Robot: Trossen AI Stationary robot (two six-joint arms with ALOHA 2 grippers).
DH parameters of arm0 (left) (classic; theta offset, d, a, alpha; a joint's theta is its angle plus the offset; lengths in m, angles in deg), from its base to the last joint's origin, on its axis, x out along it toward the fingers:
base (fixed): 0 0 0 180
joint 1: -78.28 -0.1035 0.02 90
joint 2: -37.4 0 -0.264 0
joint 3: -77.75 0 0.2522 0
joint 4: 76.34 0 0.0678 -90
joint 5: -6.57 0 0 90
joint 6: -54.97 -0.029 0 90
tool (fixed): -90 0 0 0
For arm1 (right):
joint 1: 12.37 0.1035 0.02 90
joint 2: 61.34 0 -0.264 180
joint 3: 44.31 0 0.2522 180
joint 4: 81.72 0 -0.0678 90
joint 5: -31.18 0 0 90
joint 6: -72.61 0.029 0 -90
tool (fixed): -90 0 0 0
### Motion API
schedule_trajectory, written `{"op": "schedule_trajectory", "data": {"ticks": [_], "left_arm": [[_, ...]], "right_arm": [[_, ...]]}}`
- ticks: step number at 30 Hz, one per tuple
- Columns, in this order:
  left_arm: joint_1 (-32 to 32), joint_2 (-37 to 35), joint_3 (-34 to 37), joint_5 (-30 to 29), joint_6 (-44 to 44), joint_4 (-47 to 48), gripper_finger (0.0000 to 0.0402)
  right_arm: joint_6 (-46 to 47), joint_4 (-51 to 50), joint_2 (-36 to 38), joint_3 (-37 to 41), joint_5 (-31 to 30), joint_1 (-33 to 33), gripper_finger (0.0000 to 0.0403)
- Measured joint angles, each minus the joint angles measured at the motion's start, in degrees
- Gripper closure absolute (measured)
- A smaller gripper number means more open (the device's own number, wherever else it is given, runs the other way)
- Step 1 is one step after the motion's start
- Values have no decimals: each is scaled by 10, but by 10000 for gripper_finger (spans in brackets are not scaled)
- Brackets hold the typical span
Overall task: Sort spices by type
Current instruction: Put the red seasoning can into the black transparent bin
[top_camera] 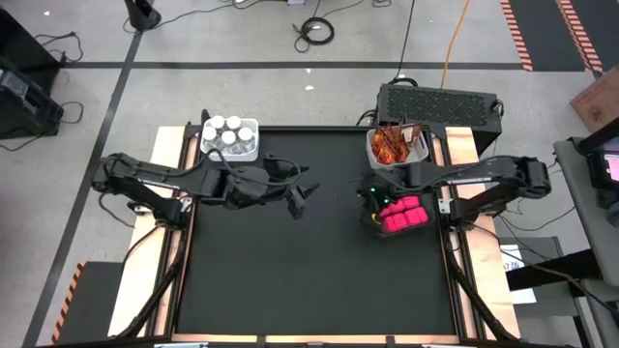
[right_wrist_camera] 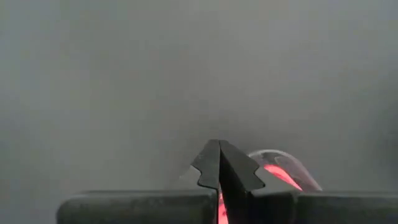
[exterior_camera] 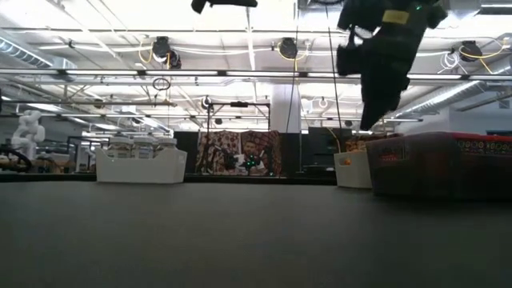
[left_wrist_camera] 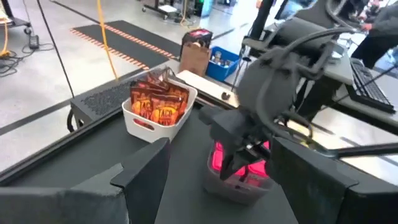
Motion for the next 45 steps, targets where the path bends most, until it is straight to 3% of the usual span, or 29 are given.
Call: {"op": "schedule_trajectory", "data": {"ticks": [10,17,25,35,45], "left_arm": [[4,-11,1,-3,0,18,119],[2,-10,1,-3,0,20,119],[2,-10,1,-14,0,23,119],[-5,-10,1,-19,0,23,119],[-16,-10,1,-15,34,23,119]], "right_arm": [[-12,5,-67,-1,22,-17,403],[11,-13,-82,-3,-43,-33,403],[0,-65,-84,1,-59,-67,403],[-42,14,-81,-29,-78,-93,403],[-117,164,-144,-39,-135,-194,403]]}}
